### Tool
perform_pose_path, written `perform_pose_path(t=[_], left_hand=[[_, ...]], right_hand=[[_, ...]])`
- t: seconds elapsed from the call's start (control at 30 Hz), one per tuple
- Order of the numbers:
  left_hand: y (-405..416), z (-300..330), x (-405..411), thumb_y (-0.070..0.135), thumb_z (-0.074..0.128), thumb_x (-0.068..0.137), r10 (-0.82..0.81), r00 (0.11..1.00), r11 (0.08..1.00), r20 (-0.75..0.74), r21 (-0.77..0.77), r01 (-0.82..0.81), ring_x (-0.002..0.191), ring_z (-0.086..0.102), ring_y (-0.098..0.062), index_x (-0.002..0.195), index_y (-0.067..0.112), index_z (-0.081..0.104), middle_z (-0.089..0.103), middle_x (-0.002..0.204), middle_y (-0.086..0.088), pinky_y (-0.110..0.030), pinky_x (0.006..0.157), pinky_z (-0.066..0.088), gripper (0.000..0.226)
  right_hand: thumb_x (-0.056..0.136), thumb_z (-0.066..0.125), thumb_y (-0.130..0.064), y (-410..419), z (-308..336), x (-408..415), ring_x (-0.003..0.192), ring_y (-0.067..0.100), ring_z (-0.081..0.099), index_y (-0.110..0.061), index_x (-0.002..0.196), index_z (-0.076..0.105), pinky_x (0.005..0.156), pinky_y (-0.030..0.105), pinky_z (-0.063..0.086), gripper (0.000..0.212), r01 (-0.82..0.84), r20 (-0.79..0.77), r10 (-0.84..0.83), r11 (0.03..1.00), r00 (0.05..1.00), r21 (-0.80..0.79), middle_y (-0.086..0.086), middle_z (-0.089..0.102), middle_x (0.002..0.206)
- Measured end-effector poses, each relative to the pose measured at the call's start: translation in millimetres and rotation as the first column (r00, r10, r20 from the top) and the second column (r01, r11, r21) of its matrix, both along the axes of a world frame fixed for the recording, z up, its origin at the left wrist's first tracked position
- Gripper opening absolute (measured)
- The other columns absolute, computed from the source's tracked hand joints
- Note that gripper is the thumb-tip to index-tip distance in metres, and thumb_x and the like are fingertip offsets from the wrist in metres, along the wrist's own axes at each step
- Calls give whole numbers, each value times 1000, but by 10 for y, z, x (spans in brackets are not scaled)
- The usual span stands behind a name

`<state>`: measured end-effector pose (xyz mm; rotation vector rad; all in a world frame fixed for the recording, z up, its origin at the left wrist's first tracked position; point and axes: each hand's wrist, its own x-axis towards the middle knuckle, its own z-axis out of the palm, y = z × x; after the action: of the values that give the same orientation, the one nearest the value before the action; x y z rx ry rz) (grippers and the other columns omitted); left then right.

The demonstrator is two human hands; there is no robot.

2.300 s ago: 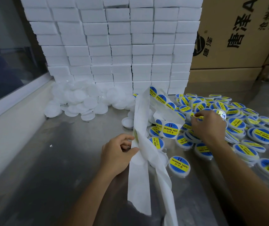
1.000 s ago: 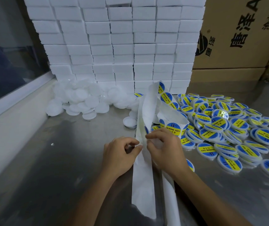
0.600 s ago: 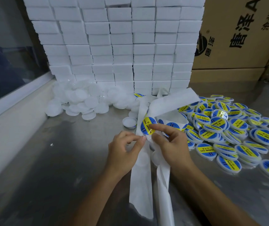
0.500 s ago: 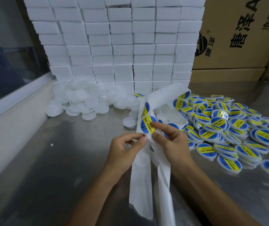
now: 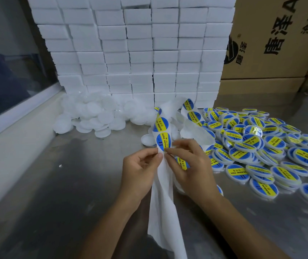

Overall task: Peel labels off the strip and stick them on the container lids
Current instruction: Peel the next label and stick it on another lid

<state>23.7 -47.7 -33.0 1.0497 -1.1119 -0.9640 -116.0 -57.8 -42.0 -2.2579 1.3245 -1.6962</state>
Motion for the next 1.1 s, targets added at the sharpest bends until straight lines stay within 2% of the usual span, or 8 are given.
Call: perform_pose_path(t=[0.07, 0.2, 0.33, 0.4, 0.63, 0.77, 0.97, 1.1], left_hand=[[-6, -25, -1, 9, 70, 86, 2, 998, 999, 70, -39, 0, 85, 72, -10, 89, 26, 74, 76, 86, 8, -18, 75, 56, 18], [-28, -68, 27, 11, 67, 89, 33, 970, 992, 241, -125, -3, 84, 70, -6, 88, 30, 73, 75, 85, 10, -18, 75, 54, 20], [-37, -86, 43, 11, 65, 90, 148, 904, 961, 401, -276, -34, 79, 67, -1, 90, 14, 75, 71, 82, 15, -15, 73, 52, 11], [-45, -80, 49, 14, 62, 86, 197, 874, 938, 444, -344, -36, 74, 63, 0, 85, 8, 74, 67, 78, 18, -12, 70, 48, 13], [-38, -79, 49, 12, 61, 83, 190, 861, 932, 472, -361, -8, 70, 60, 3, 80, 8, 71, 64, 74, 17, -6, 67, 43, 12], [-42, -93, 68, 0, 65, 86, 152, 869, 946, 470, -324, 10, 71, 62, -1, 83, 7, 72, 68, 76, 8, -8, 67, 44, 10], [-38, -74, 87, 0, 65, 88, 112, 894, 969, 434, -248, -1, 72, 64, -9, 87, 7, 73, 71, 78, 2, -20, 69, 50, 11], [-34, -84, 103, -1, 65, 87, 99, 912, 979, 399, -202, -18, 70, 64, -12, 85, 6, 73, 72, 77, 0, -24, 69, 51, 11]], right_hand=[[86, 71, -13, -7, 19, -32, 83, 21, 66, -9, 97, 77, 70, 37, 53, 13, -11, -99, 4, 997, 995, -73, 6, 69, 92], [89, 68, -16, -10, 48, -44, 80, 24, 66, -6, 96, 76, 67, 40, 54, 15, -18, -199, -2, 995, 980, -100, 7, 70, 89], [89, 68, -14, 8, 67, -40, 78, 25, 66, -4, 95, 75, 66, 40, 54, 13, -37, -241, 9, 993, 970, -109, 8, 69, 88], [89, 69, -13, 23, 69, -30, 77, 26, 66, -4, 93, 75, 66, 40, 54, 11, -17, -262, -15, 993, 965, -120, 8, 69, 87], [86, 69, -12, 55, 102, -8, 72, 25, 62, -4, 86, 72, 62, 40, 53, 9, 15, -285, -41, 995, 958, -94, 8, 67, 80], [85, 67, -12, 56, 125, -1, 70, 24, 59, -4, 84, 70, 61, 40, 51, 8, 8, -273, -27, 997, 962, -72, 7, 65, 77], [84, 69, -10, 40, 158, -13, 69, 17, 53, -6, 82, 65, 61, 33, 47, 6, 18, -167, -13, 999, 986, 30, 2, 60, 78], [84, 68, -7, -36, 222, -202, 65, 8, 46, -10, 82, 62, 62, 18, 38, 8, 71, -50, -67, 993, 996, 91, -5, 56, 75]])
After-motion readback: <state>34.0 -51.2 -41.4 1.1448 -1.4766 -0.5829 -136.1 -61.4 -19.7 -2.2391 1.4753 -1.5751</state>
